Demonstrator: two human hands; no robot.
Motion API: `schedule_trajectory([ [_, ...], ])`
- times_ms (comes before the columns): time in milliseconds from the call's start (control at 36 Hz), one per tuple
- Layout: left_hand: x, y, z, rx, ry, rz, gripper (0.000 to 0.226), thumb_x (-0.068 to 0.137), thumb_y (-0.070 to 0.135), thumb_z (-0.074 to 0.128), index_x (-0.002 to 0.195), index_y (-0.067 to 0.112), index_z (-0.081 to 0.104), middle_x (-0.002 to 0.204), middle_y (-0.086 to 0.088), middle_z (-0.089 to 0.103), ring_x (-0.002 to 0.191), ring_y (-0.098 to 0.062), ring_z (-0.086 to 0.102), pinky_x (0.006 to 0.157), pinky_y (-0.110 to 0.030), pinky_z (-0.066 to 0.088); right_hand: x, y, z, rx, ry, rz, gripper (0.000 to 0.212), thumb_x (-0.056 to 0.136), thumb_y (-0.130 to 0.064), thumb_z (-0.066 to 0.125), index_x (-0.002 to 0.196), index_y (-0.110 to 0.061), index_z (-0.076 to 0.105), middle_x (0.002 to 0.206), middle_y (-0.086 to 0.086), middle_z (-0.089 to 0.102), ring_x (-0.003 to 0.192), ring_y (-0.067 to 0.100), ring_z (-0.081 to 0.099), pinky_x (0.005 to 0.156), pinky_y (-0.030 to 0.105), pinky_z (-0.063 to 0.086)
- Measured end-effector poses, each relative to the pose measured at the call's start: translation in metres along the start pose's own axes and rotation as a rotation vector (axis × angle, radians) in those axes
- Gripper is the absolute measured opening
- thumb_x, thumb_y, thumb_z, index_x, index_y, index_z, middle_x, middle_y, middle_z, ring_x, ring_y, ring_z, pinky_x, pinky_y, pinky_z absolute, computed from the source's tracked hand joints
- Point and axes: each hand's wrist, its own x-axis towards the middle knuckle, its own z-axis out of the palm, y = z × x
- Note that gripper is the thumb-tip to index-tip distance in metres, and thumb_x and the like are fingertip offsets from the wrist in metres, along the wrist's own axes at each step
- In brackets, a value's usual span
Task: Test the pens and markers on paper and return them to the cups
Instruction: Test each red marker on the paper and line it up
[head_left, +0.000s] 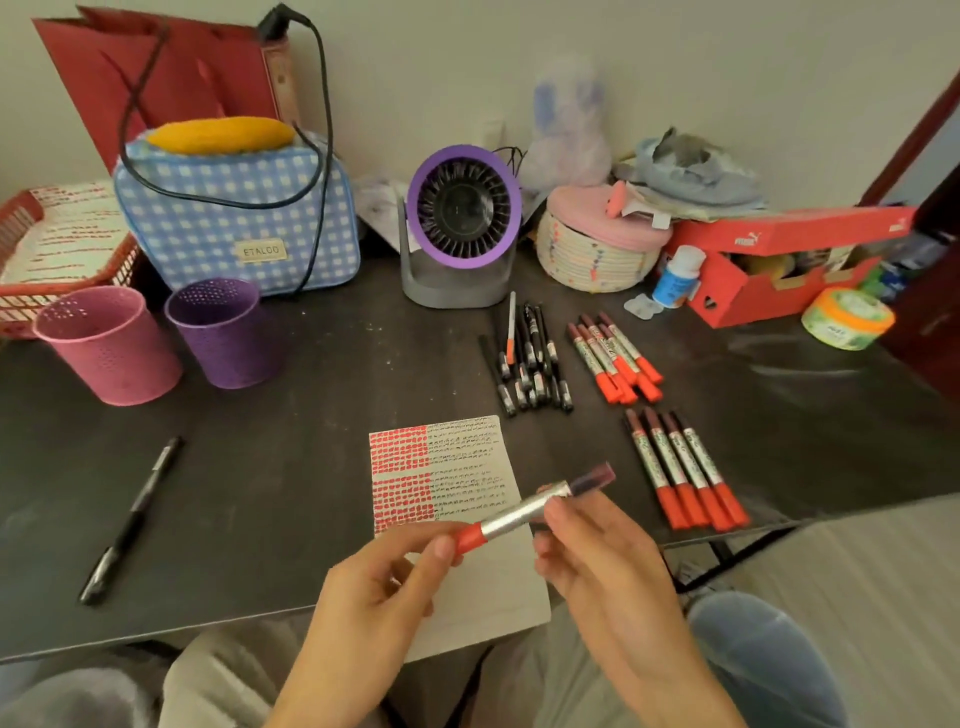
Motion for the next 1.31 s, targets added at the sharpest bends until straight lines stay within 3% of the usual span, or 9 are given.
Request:
schedule_trajectory([
  [111, 0.003, 0.009, 0.017, 0.067, -0.062, 0.062, 0.026, 0.08, 0.059, 0.059, 0.104, 0.061, 0.068, 0.099, 0.024, 0.072, 0.075, -0.009, 0.064, 0.063, -0.016, 0.049, -0.004, 0.012, 0.013, -0.112, 0.068, -0.056, 0.044, 0.068, -0.053, 0.086, 0.1, -0.024, 0.077, 0.11, 0.006, 0.077, 0.105, 0.019, 0.073, 0.081, 0.025, 0.058],
  [389, 0.028, -0.003, 0.008, 0.437, -0.15, 0.071, 0.07, 0.064, 0.1, 0.028, 0.128, 0.072, 0.029, 0.125, 0.054, 0.04, 0.115, 0.022, 0.042, 0.093, -0.018, 0.045, 0.001, 0.008, -0.016, -0.31, 0.198, -0.117, 0.037, 0.07, -0.051, 0.087, 0.105, -0.044, 0.077, 0.093, 0.004, 0.08, 0.087, 0.019, 0.077, 0.074, 0.03, 0.061],
  [528, 0.058, -0.016, -0.03, 0.685, 0.038, 0.205, 0.073, 0.087, 0.076, 0.03, 0.148, 0.039, 0.045, 0.155, 0.018, 0.041, 0.143, -0.009, 0.038, 0.116, -0.037, 0.036, 0.023, -0.028, -0.067, -0.596, 0.277, -0.133, 0.051, 0.074, -0.053, 0.066, 0.121, -0.035, 0.07, 0.088, -0.004, 0.08, 0.076, 0.006, 0.073, 0.066, 0.021, 0.058],
  [611, 0.074, -0.029, -0.047, 0.868, 0.009, 0.11, 0.081, 0.085, 0.078, 0.015, 0.155, 0.041, 0.03, 0.164, 0.011, 0.022, 0.153, -0.013, 0.017, 0.125, -0.046, 0.016, 0.039, -0.051, -0.107, -0.851, 0.309, -0.13, 0.026, 0.089, -0.053, 0.062, 0.108, -0.038, 0.072, 0.075, -0.003, 0.075, 0.066, 0.007, 0.068, 0.071, 0.03, 0.059],
  [722, 0.082, -0.051, -0.054, 0.946, -0.032, 0.003, 0.075, 0.087, 0.08, 0.006, 0.155, 0.05, 0.014, 0.167, 0.016, 0.007, 0.153, -0.007, 0.0, 0.126, -0.045, 0.001, 0.059, -0.085, -0.155, -1.256, 0.308, -0.103, 0.007, 0.095, -0.046, 0.065, 0.097, -0.051, 0.07, 0.068, -0.016, 0.069, 0.065, -0.003, 0.062, 0.061, 0.017, 0.045],
  [861, 0.084, -0.056, -0.055, 0.962, -0.03, -0.006, 0.075, 0.085, 0.08, 0.009, 0.155, 0.052, 0.013, 0.165, 0.019, 0.003, 0.153, -0.006, 0.0, 0.124, -0.041, -0.004, 0.074, -0.107, -0.186, -1.523, 0.208, 0.132, 0.038, 0.093, -0.046, 0.069, 0.13, -0.046, 0.064, 0.082, -0.018, 0.069, 0.081, 0.0, 0.063, 0.067, 0.018, 0.041],
  [1028, 0.085, -0.056, -0.056, 0.964, -0.05, -0.02, 0.077, 0.082, 0.082, 0.007, 0.154, 0.053, 0.009, 0.163, 0.02, -0.001, 0.151, -0.004, -0.005, 0.124, -0.041, -0.005, 0.085, -0.103, -0.194, -1.549, 0.185, 0.205, 0.035, 0.093, -0.049, 0.067, 0.128, -0.044, 0.067, 0.083, -0.023, 0.066, 0.079, -0.004, 0.059, 0.066, 0.008, 0.039],
  [1194, 0.083, -0.054, -0.055, 0.945, -0.045, -0.021, 0.079, 0.082, 0.081, 0.009, 0.155, 0.051, 0.011, 0.164, 0.02, 0.001, 0.152, -0.006, -0.003, 0.124, -0.041, -0.005, 0.087, -0.093, -0.192, -1.522, 0.275, 0.173, 0.038, 0.096, -0.046, 0.064, 0.131, -0.033, 0.067, 0.111, -0.002, 0.075, 0.1, 0.017, 0.069, 0.086, 0.03, 0.05],
  [1306, 0.082, -0.052, -0.054, 0.924, -0.036, -0.018, 0.079, 0.082, 0.081, 0.011, 0.155, 0.05, 0.014, 0.164, 0.019, 0.003, 0.152, -0.006, -0.002, 0.124, -0.041, -0.005, 0.086, -0.088, -0.192, -1.538, 0.317, 0.132, 0.029, 0.095, -0.038, 0.067, 0.123, -0.03, 0.073, 0.112, -0.003, 0.077, 0.109, 0.017, 0.069, 0.083, 0.025, 0.045],
])
